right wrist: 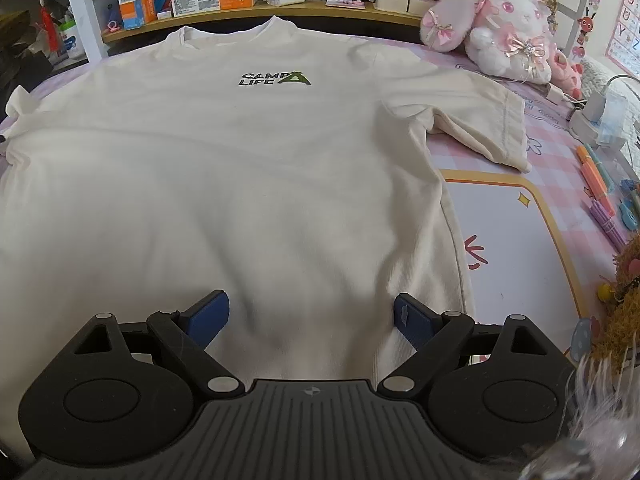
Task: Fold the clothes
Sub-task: 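Pull the sleeve outward with the left tool to spread the shirt flat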
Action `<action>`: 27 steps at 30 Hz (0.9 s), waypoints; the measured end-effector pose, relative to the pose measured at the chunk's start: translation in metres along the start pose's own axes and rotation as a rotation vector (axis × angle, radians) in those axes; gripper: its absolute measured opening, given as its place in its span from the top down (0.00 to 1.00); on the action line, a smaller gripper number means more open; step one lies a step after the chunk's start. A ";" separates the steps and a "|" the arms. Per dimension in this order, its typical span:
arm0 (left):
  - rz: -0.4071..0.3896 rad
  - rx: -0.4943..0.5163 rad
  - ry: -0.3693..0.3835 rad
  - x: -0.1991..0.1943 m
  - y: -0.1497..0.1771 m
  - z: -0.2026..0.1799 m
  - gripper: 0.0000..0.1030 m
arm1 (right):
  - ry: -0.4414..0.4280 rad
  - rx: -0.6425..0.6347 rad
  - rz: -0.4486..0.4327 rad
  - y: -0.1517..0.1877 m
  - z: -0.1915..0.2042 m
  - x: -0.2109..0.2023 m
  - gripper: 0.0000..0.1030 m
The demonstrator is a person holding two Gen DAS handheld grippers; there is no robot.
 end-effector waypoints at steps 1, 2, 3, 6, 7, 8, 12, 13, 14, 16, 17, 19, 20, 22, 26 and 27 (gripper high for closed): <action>-0.035 -0.026 -0.010 -0.012 0.002 0.002 0.94 | -0.001 -0.001 0.000 0.000 0.000 0.000 0.14; -0.041 -0.035 -0.013 -0.020 0.004 0.002 0.94 | -0.002 -0.001 -0.001 0.000 0.000 0.000 0.14; -0.039 -0.039 -0.014 -0.027 0.007 0.002 0.91 | -0.003 -0.002 -0.002 0.000 0.000 0.000 0.14; 0.057 -0.002 0.008 -0.029 0.019 0.000 0.86 | -0.006 -0.003 -0.006 0.001 -0.001 0.001 0.14; 0.050 0.009 -0.003 -0.030 0.017 0.000 0.82 | -0.007 -0.004 -0.007 0.001 -0.001 0.001 0.14; 0.035 0.020 -0.019 -0.032 0.015 0.000 0.78 | -0.008 -0.004 -0.007 0.001 -0.001 0.001 0.14; -0.047 0.050 -0.029 -0.043 0.000 -0.004 0.74 | -0.009 -0.007 -0.005 0.000 -0.001 0.001 0.14; -0.052 0.055 0.020 -0.042 -0.004 -0.010 0.74 | -0.007 -0.007 -0.004 0.000 -0.001 0.001 0.14; -0.050 0.063 0.070 -0.041 -0.009 -0.016 0.74 | -0.006 -0.007 -0.004 0.000 -0.001 0.001 0.14; -0.011 0.118 0.155 -0.030 -0.014 -0.038 0.74 | -0.004 -0.007 -0.004 0.000 0.000 0.001 0.14; -0.003 0.162 0.186 -0.023 -0.015 -0.053 0.74 | -0.003 -0.007 -0.003 0.000 0.000 0.001 0.14; 0.010 0.255 0.229 -0.007 -0.015 -0.082 0.74 | -0.001 -0.007 -0.003 0.000 0.001 0.001 0.14; 0.018 0.301 0.240 0.002 -0.015 -0.097 0.74 | 0.000 -0.006 -0.002 0.000 0.001 0.001 0.14; 0.040 0.370 0.247 0.021 -0.014 -0.120 0.74 | 0.002 -0.006 -0.002 0.000 0.001 0.000 0.14; 0.058 0.453 0.215 0.056 -0.023 -0.142 0.74 | 0.006 -0.006 0.000 0.000 0.003 0.000 0.14; 0.056 0.465 0.211 0.064 -0.027 -0.145 0.74 | 0.007 -0.006 0.000 0.000 0.003 0.000 0.14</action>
Point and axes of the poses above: each gripper's, at about its wrist camera, not at the fingertips, and x roughly the way its jaws point, z to its left, y to its underside, the point moved 2 cm from there along x, roughly the way its jaws point, and after that the axes turned 5 degrees about -z, right-handed, at the moved point
